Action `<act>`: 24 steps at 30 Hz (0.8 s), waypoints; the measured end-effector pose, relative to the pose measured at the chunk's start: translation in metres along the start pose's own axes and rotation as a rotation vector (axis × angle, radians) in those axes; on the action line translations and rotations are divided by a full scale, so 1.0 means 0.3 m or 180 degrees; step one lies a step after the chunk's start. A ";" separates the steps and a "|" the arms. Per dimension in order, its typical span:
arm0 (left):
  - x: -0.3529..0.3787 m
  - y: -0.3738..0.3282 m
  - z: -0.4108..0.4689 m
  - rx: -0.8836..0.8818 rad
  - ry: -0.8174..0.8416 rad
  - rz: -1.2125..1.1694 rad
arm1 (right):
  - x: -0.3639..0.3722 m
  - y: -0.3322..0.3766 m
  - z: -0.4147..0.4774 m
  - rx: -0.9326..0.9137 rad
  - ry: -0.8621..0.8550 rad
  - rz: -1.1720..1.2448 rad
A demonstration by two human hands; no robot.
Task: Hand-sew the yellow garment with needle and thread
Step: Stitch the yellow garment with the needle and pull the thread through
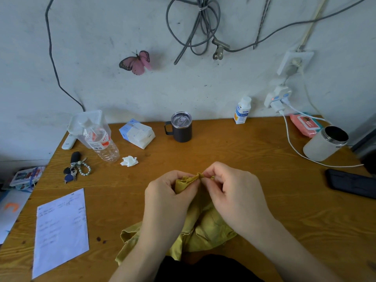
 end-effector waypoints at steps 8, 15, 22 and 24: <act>-0.001 0.012 0.015 -0.0295 0.0304 -0.0308 | -0.006 -0.037 0.015 0.0186 0.0507 0.0598; -0.003 0.009 0.024 -0.0642 0.0469 -0.0713 | -0.001 -0.079 0.035 0.0517 0.1348 0.1594; 0.017 0.013 0.018 -0.1055 0.0906 -0.1508 | 0.022 -0.109 0.036 0.0867 0.2080 0.2518; 0.023 0.017 0.019 -0.1169 0.1016 -0.1662 | 0.029 -0.112 0.034 0.0939 0.2215 0.2658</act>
Point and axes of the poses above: each hand's wrist, its own z-axis towards the middle knuckle, its own x-axis out of the palm, y = z × x, the point moved 5 cm from there along z, towards the middle knuckle, and after that the axes turned 13 degrees about x, right-handed, at the moved point
